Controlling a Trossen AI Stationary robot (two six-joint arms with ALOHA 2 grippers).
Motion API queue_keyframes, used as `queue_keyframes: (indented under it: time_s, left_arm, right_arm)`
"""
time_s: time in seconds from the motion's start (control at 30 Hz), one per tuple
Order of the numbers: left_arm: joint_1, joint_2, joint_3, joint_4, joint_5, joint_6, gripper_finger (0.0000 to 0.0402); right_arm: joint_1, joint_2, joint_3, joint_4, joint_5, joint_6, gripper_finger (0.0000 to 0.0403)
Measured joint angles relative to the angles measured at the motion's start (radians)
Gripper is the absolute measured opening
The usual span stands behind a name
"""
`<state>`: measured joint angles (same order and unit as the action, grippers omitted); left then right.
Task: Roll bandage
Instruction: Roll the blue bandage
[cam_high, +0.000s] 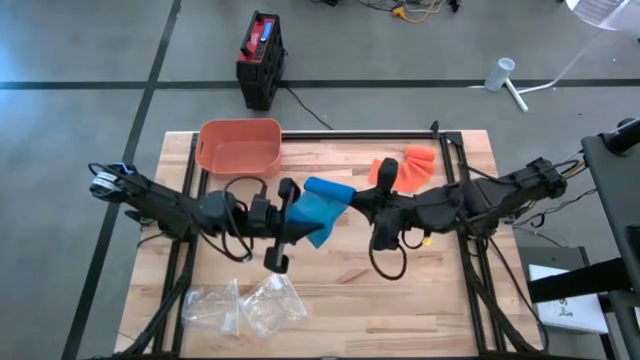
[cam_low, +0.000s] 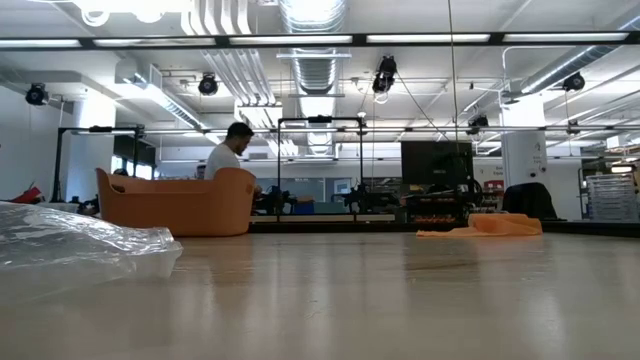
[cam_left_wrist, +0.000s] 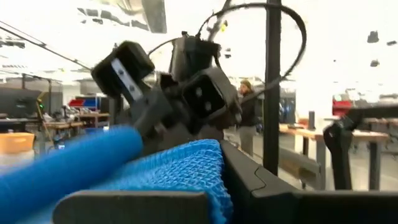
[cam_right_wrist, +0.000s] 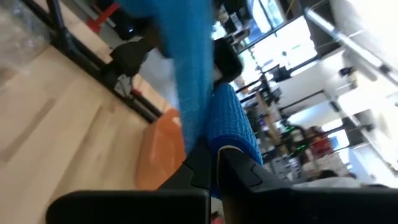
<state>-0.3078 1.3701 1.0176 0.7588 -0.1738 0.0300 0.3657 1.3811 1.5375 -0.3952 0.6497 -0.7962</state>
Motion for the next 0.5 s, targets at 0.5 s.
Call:
queue_keyframes:
  time_s: [0.5]
  left_arm:
    - [0.133,0.000,0.000,-0.078,0.003,-0.094,0.0058]
  right_arm:
    - [0.002,0.077,-0.010,-0.212,-0.112,0.274,0.0003]
